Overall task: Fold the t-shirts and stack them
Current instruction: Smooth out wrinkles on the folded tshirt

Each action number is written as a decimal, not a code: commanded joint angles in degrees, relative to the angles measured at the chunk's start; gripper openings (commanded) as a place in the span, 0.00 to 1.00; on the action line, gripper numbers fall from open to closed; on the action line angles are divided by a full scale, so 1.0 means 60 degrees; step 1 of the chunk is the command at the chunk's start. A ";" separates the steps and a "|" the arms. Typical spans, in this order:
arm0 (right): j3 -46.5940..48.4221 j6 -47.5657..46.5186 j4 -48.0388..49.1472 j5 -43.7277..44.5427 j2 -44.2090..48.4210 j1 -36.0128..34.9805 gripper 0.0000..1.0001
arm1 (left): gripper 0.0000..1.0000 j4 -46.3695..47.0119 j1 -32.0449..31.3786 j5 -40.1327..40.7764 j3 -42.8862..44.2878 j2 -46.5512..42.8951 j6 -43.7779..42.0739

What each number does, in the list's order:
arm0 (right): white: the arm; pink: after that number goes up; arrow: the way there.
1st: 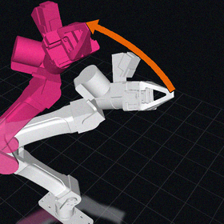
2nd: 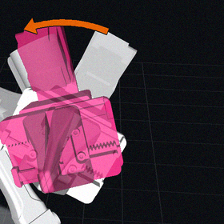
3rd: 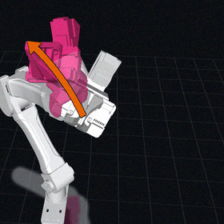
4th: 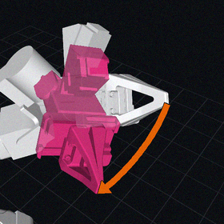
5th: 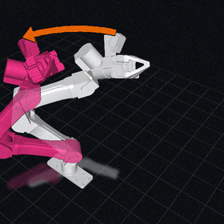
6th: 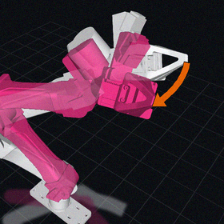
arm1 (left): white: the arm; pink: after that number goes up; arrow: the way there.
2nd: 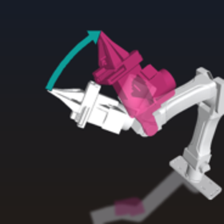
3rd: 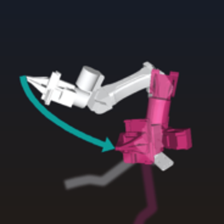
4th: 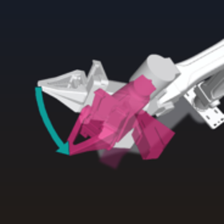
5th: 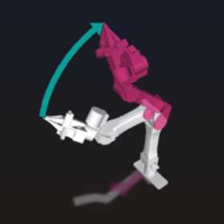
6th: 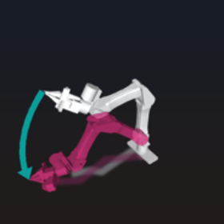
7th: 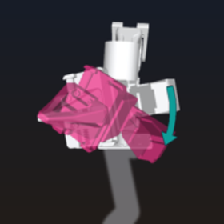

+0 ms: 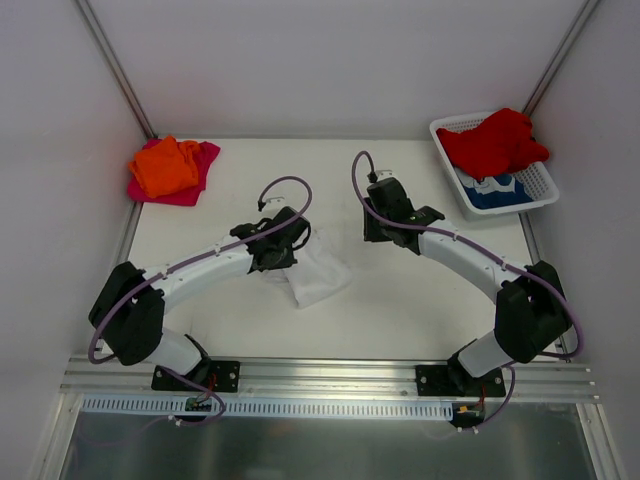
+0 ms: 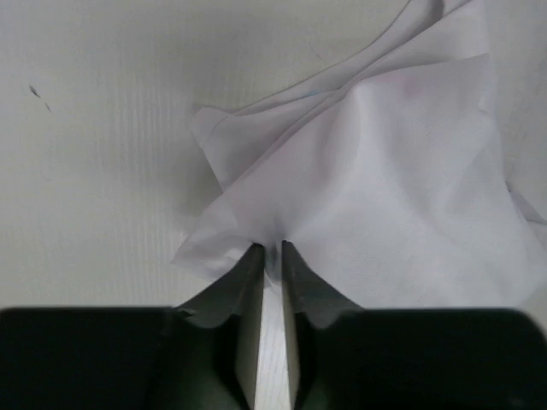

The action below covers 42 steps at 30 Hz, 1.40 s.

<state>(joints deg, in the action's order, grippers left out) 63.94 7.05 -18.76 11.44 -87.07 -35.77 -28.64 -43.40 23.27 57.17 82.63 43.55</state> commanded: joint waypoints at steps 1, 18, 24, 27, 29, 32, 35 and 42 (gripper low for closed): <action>0.0227 0.0056 0.0081 -0.0105 0.0024 -0.0074 0.29 | 0.17 -0.0221 0.0055 0.0385 -0.0007 0.0378 0.0227; 0.0710 -0.0047 -0.0051 -0.0545 -0.0401 -0.0176 0.29 | 0.50 -0.0250 0.0011 0.0063 0.0916 0.0773 -0.0154; 0.0476 -0.0032 -0.0022 -0.0560 -0.0386 -0.0191 0.29 | 0.50 -0.0251 -0.0077 -0.0288 0.0260 0.0380 0.0153; 0.0373 -0.0061 -0.0037 -0.0516 -0.0416 -0.0191 0.30 | 0.53 -0.0265 -0.0077 -0.0551 -0.0298 -0.0206 0.0446; 0.0388 -0.0134 -0.0022 -0.0530 -0.0445 -0.0191 0.31 | 0.54 -0.0251 -0.0077 -0.0567 -0.0765 -0.0747 0.0739; 0.0402 -0.0178 -0.0037 -0.0530 -0.0430 -0.0191 0.31 | 0.56 -0.0250 -0.0077 -0.0421 -0.1206 -0.1597 0.1017; 0.0417 -0.0208 -0.0037 -0.0632 -0.0445 -0.0133 0.32 | 0.56 -0.0221 -0.0077 -0.0450 -0.1557 -0.2388 0.1383; 0.0315 -0.0193 -0.0007 -0.0940 -0.0094 0.0116 0.32 | 0.58 0.1166 0.0040 -0.0873 -0.2729 -0.3400 0.2158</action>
<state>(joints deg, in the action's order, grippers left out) 65.56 6.55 -18.90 7.16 -89.76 -36.03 -26.74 -43.46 20.53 43.68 63.09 52.40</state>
